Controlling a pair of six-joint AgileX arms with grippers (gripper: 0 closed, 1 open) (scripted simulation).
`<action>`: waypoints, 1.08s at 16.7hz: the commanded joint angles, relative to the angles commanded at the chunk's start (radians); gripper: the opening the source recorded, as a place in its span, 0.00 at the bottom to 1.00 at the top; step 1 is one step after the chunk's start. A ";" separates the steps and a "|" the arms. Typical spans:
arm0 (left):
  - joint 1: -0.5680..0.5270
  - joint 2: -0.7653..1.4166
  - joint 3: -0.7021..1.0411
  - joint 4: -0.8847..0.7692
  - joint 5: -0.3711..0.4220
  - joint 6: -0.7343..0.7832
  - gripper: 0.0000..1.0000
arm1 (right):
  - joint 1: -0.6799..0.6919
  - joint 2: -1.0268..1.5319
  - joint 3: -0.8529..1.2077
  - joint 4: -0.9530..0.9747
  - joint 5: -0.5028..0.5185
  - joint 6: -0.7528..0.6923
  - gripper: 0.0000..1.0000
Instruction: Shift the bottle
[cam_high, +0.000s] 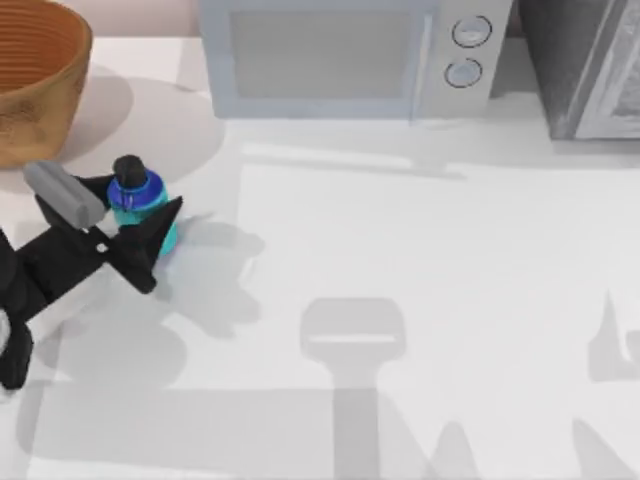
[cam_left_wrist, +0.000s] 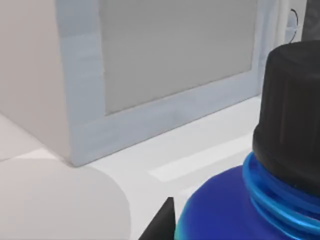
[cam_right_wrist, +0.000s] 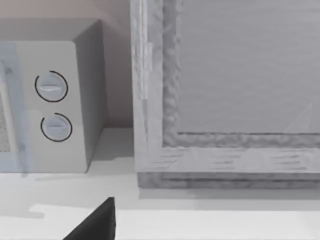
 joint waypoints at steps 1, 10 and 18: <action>-0.009 0.009 0.011 0.001 -0.009 0.000 0.00 | 0.000 0.000 0.000 0.000 0.000 0.000 1.00; -0.010 0.011 0.012 0.001 -0.010 -0.001 0.38 | 0.000 0.000 0.000 0.000 0.000 0.000 1.00; -0.010 0.011 0.012 0.001 -0.010 -0.001 0.98 | 0.000 0.000 0.000 0.000 0.000 0.000 1.00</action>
